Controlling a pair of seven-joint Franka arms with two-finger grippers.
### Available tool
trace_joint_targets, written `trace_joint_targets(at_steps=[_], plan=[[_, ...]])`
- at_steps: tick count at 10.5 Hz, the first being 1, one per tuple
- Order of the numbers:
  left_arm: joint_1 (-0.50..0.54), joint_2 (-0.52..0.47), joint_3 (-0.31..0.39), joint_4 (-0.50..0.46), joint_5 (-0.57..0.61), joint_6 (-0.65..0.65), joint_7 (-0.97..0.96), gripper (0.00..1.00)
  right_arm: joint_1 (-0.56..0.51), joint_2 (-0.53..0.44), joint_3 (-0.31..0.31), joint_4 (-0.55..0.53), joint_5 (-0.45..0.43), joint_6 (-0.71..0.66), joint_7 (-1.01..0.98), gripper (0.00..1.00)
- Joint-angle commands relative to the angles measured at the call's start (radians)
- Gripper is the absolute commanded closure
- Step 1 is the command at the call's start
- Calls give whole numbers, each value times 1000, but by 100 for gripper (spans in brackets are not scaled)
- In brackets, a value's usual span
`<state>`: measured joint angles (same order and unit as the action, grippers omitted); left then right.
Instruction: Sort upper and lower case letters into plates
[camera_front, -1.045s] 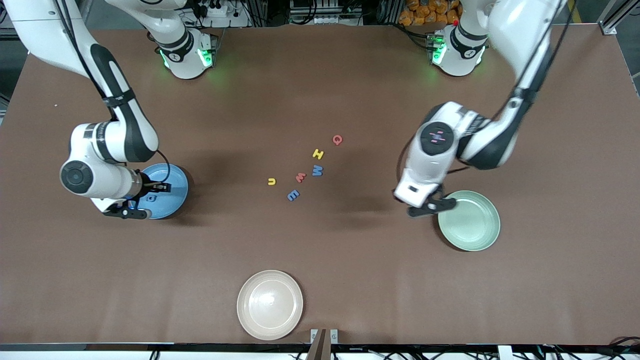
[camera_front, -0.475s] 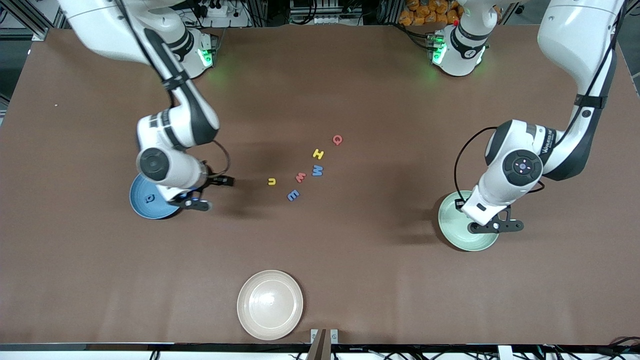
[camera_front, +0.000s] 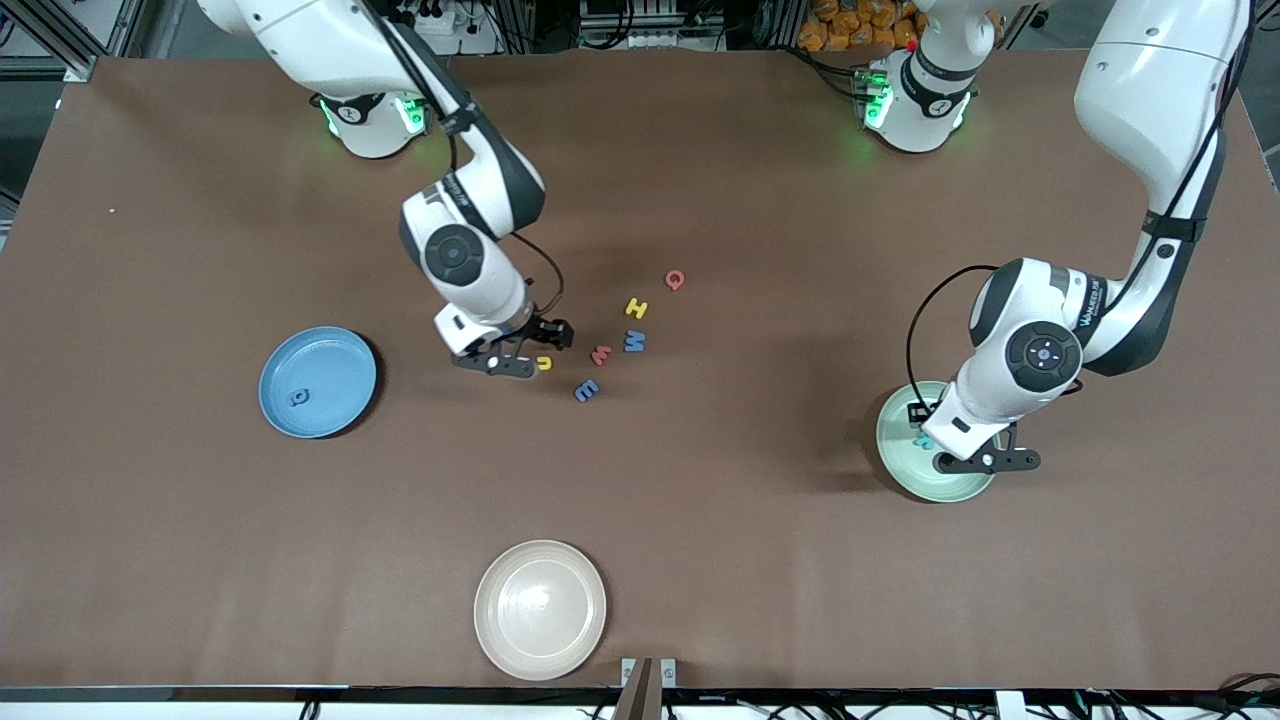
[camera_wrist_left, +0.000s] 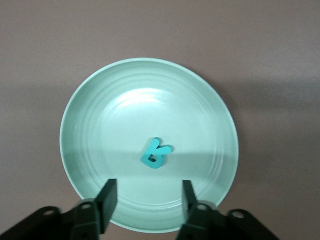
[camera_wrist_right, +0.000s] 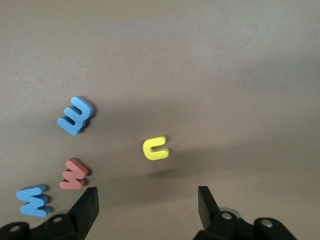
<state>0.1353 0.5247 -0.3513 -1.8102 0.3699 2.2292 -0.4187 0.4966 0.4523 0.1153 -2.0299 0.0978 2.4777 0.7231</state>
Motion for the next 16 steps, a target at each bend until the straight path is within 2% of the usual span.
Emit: trace_joint_targets(at_steps=[1,4,6,8,10,11,12,14,16], plan=[[10,-35,-50,-4,-8,-17,-24,0,-4,38,-9,2,4,53,-1,19],[6,-75,-159,-4,-45,-107,-208,0,-1,84,-16,14,-55,90,-8,23],[4,-84,-243,-14,-45,-125,-384,0,2,86,-17,14,-58,92,-11,36],[-25,-72,-300,-32,-45,-122,-547,0,3,95,-17,14,-85,92,-8,40],[-98,-46,-301,-66,-42,-67,-693,0,7,104,-17,16,-95,93,-8,40],[-136,-26,-301,-67,-40,-40,-766,0,7,106,-17,16,-101,93,-5,46],[-185,-5,-299,-66,-29,-28,-845,0,7,106,-17,16,-101,92,-2,59],[-249,21,-296,-67,-22,1,-969,0,5,106,-17,16,-101,92,-1,65],[-275,46,-296,-70,-19,30,-1055,0,-1,106,-17,17,-101,92,1,65]])
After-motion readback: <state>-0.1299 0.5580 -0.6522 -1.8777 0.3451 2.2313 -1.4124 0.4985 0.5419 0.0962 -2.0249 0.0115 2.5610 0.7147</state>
